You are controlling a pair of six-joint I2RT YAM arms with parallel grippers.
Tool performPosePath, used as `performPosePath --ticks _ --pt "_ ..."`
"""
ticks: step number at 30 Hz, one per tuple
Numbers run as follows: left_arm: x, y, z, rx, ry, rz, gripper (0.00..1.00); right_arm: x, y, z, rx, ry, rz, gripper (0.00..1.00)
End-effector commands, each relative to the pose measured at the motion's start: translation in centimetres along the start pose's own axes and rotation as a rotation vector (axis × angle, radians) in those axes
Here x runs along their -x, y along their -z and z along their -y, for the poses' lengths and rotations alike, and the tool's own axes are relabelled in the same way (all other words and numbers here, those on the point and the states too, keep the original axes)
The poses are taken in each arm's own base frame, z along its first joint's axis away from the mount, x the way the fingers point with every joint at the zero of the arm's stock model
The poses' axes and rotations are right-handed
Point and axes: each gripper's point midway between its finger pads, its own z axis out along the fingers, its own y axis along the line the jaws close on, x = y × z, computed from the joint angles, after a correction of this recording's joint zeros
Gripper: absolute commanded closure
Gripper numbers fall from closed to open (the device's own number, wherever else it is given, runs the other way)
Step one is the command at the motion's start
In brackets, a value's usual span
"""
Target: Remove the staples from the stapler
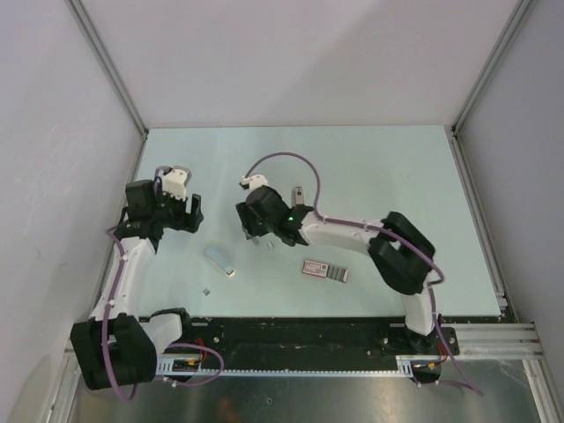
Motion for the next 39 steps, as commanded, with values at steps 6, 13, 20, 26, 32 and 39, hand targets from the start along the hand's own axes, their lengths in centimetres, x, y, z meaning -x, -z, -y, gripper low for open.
performPosePath --ticks 6,13,20,26,32,39 --pt "-0.6 -0.2 -1.5 -0.046 0.100 0.006 0.10 -1.1 -5.4 -1.4 0.028 0.131 -0.093 0.39" --pt "-1.0 -0.5 -2.1 -0.062 0.134 0.000 0.04 -2.3 -6.7 0.2 -0.013 0.112 -0.138 0.39" --pt "-1.0 -0.1 -2.2 -0.051 0.121 0.013 0.04 -3.9 -6.7 1.3 -0.047 0.102 -0.174 0.43" --pt "-0.9 0.2 -2.1 -0.046 0.117 0.022 0.04 -5.1 -6.3 1.6 -0.054 0.097 -0.194 0.47" --pt "-0.9 0.2 -2.0 -0.044 0.116 0.022 0.04 -5.8 -6.2 1.3 -0.050 0.098 -0.206 0.51" --pt "-1.2 0.3 -2.1 -0.035 0.107 0.018 0.04 -6.2 -5.9 0.6 -0.052 0.106 -0.216 0.60"
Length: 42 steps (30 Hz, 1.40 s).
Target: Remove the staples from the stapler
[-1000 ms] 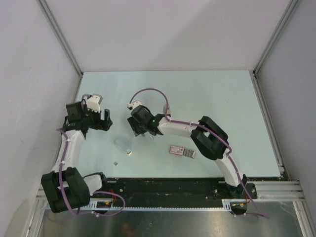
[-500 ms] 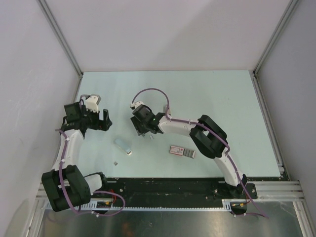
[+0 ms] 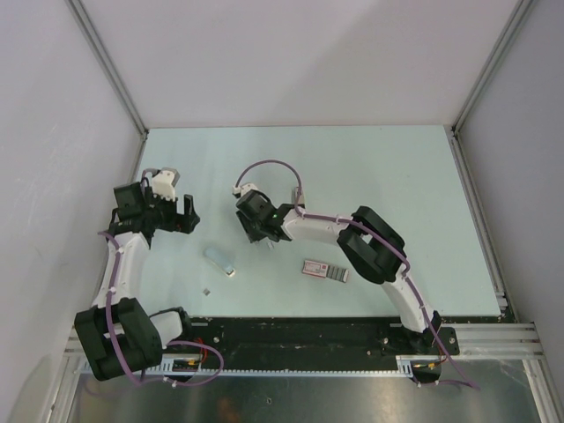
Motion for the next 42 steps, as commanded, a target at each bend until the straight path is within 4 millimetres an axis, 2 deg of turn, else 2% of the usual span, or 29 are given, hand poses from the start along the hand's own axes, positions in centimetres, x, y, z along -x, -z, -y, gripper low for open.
performPosePath --ticks 1,13,23,27,31,35,38,42 --pt "0.7 0.6 0.2 -0.004 -0.024 0.036 0.04 -1.0 0.7 -0.9 -0.003 0.003 -0.022 0.60" --pt "0.9 0.9 0.2 0.005 -0.033 0.047 0.03 -2.4 2.1 -1.2 -0.047 -0.013 -0.051 0.61" --pt "0.4 1.0 0.2 0.014 -0.044 0.041 0.03 -2.0 2.2 -1.4 -0.054 -0.032 -0.037 0.86" --pt "0.3 1.1 0.2 0.014 -0.045 0.044 0.03 -1.1 2.6 -1.0 -0.082 -0.053 -0.010 0.93" --pt "0.4 1.2 0.3 0.014 -0.049 0.048 0.03 1.1 4.6 -0.2 -0.140 -0.090 0.043 0.98" --pt "0.5 1.2 0.2 0.016 -0.051 0.049 0.03 2.2 7.9 1.5 -0.227 -0.177 0.062 1.00" --pt "0.6 1.3 0.2 0.017 -0.055 0.052 0.03 1.7 10.6 2.4 -0.265 -0.247 0.055 1.00" --pt "0.7 1.3 0.2 0.021 -0.060 0.052 0.03 -0.6 13.8 4.0 -0.317 -0.339 0.024 1.00"
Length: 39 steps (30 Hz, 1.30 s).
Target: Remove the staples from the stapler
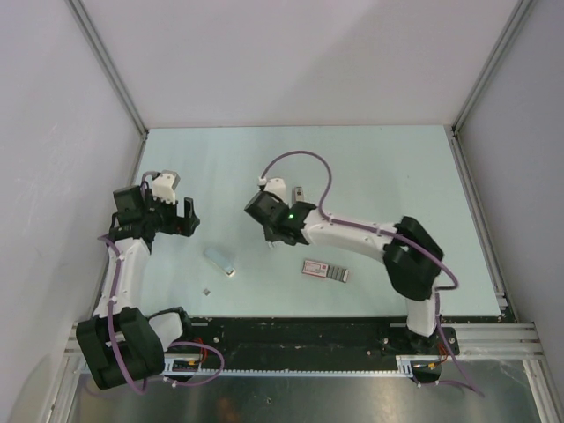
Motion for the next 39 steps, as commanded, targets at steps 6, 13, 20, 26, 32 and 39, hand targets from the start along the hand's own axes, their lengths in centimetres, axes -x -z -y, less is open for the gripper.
performPosePath --ticks 6,13,20,26,32,39 --pt "1.4 1.0 -0.1 0.014 -0.045 0.050 0.03 -3.9 7.3 7.9 -0.327 -0.298 -0.047 1.00" --pt "1.9 1.6 0.2 0.016 -0.045 0.063 0.03 -7.9 10.1 10.3 -0.555 -0.400 -0.006 1.00" --pt "2.0 2.1 0.4 0.016 -0.048 0.068 0.03 -9.8 10.1 10.6 -0.536 -0.452 0.003 1.00" --pt "2.0 2.0 0.4 0.013 -0.048 0.066 0.03 -10.0 10.4 11.4 -0.422 -0.551 0.053 1.00" --pt "2.1 1.9 0.4 0.007 -0.045 0.063 0.03 -10.4 10.1 11.7 -0.385 -0.574 0.045 1.00" --pt "2.1 1.9 0.3 0.009 -0.043 0.061 0.03 -11.2 9.3 11.9 -0.353 -0.596 0.016 1.00"
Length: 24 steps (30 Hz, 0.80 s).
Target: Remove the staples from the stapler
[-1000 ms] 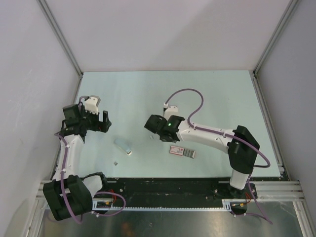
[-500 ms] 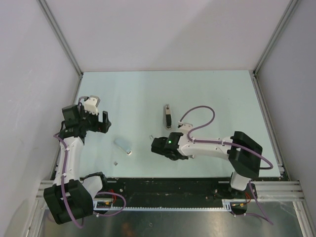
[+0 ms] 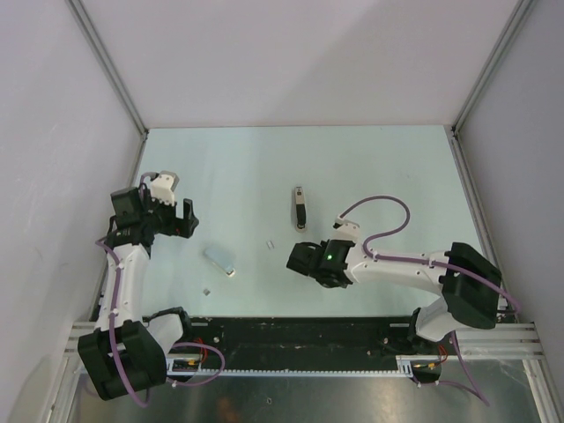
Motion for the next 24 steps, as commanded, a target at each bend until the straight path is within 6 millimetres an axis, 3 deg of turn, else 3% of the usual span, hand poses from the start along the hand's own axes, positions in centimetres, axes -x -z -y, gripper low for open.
performPosePath --ticks 1,9,24 --pt "1.5 0.6 -0.1 -0.005 -0.023 0.037 0.03 0.6 -0.4 0.0 0.040 -0.058 0.002 1.00" --pt "1.5 0.6 0.0 -0.008 -0.019 0.038 0.03 0.5 -1.0 1.4 0.027 -0.075 -0.006 1.00" --pt "1.4 0.5 0.1 -0.015 -0.015 0.037 0.03 -0.3 -2.7 2.1 0.006 -0.072 -0.048 1.00"
